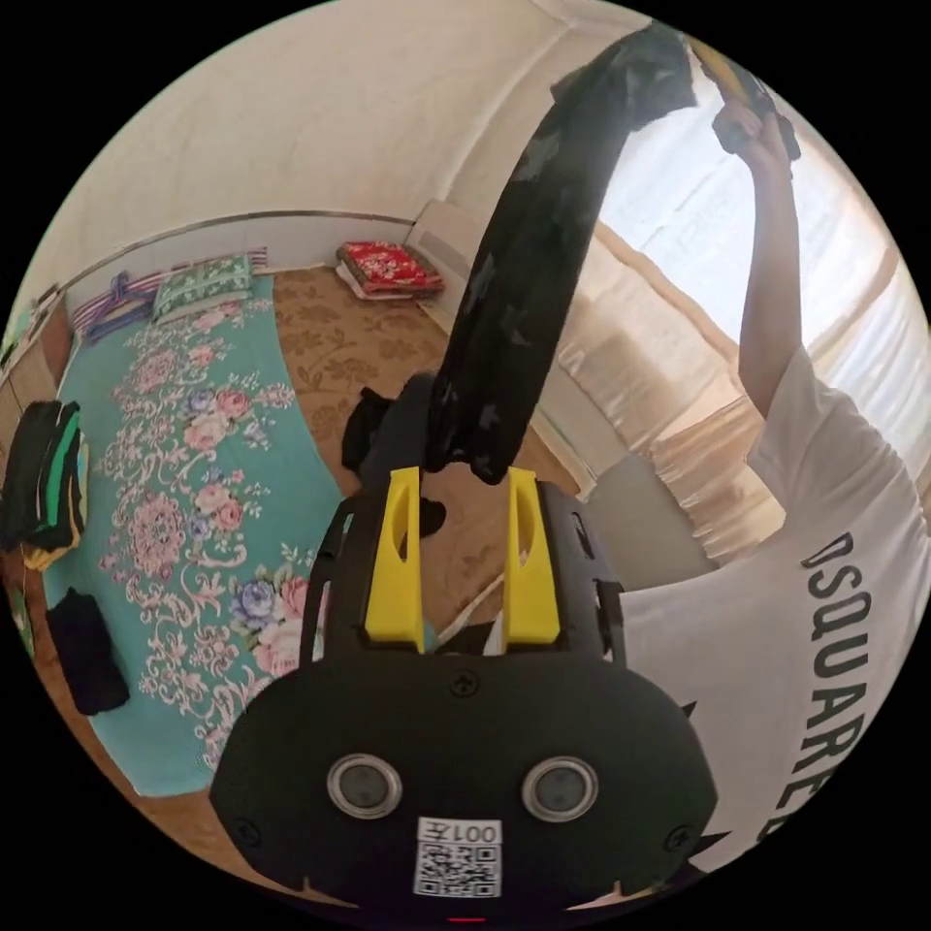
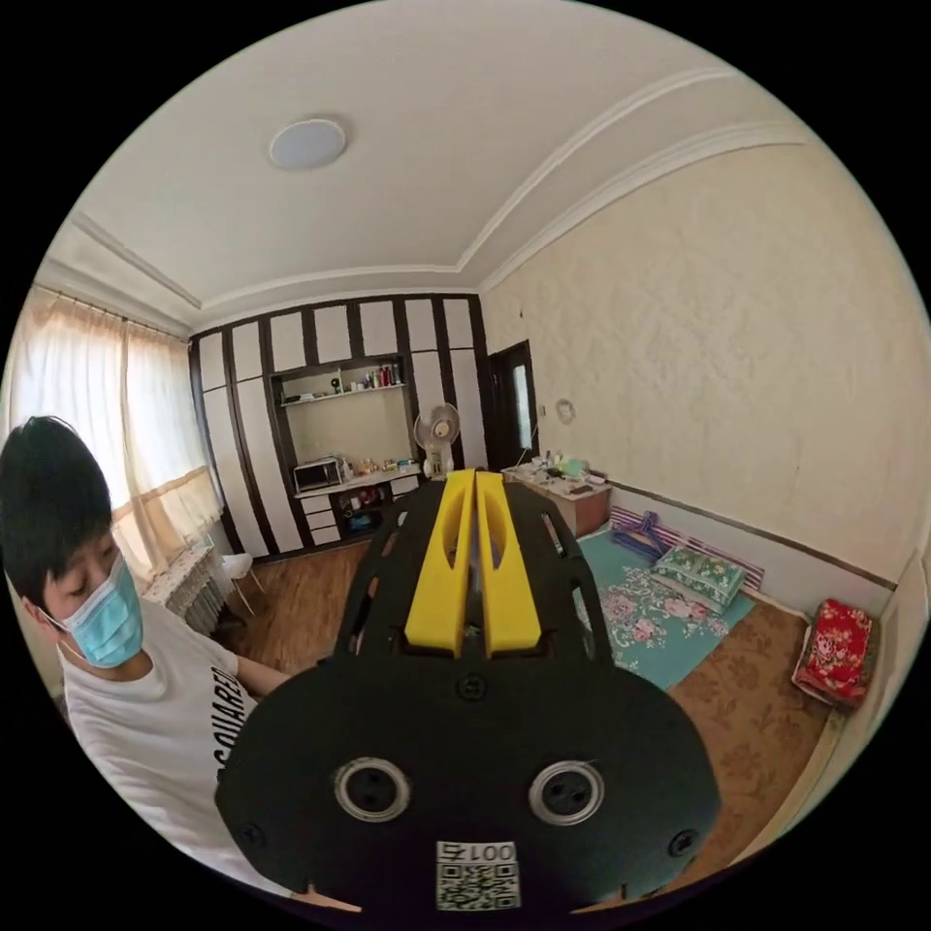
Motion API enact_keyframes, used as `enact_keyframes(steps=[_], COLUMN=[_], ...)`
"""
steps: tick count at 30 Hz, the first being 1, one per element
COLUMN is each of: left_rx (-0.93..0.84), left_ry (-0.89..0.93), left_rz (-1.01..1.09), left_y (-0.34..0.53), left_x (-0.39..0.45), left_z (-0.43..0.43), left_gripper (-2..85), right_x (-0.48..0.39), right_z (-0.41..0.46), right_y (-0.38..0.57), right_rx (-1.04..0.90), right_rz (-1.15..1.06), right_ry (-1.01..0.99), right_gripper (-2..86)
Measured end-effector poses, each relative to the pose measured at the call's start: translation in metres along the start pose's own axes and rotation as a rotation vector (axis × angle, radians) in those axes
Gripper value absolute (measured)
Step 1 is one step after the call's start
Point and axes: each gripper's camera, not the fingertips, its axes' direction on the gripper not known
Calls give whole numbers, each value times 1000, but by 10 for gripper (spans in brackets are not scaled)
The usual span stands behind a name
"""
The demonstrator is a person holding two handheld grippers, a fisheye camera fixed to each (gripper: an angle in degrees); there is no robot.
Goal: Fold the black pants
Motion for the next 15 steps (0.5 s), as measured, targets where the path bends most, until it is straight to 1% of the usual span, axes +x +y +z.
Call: enact_keyframes(steps=[2, 4, 6, 7, 8, 9, 10, 15], left_rx=[27, 48, 40, 47, 53, 62, 73, 127], left_ry=[24, 115, 156, 121, 85, 19, -11, -34], left_rz=[55, 139, 196, 219, 221, 214, 208, 163], left_y=[-7, -16, -20, -17, -14, -5, 8, 65], left_x=[0, 6, 12, 15, 15, 13, 8, -32], left_z=[-4, -7, -7, -10, -12, -18, -26, -71], left_gripper=[164, 223, 248, 251, 252, 242, 228, 162], right_x=[-21, -49, -71, -87, -95, -111, -126, -176], right_z=[3, 14, 26, 34, 36, 40, 41, 37], right_y=[-33, -78, -111, -133, -143, -164, -184, -254], right_rx=[15, 10, 2, 2, 8, 26, 57, 205], right_rz=[-37, -69, -90, -108, -115, -127, -137, -144], right_ry=[8, 41, 48, 42, 43, 57, 85, 145], right_gripper=[-1, -1, -1, -1, -1, -1, -1, -1])
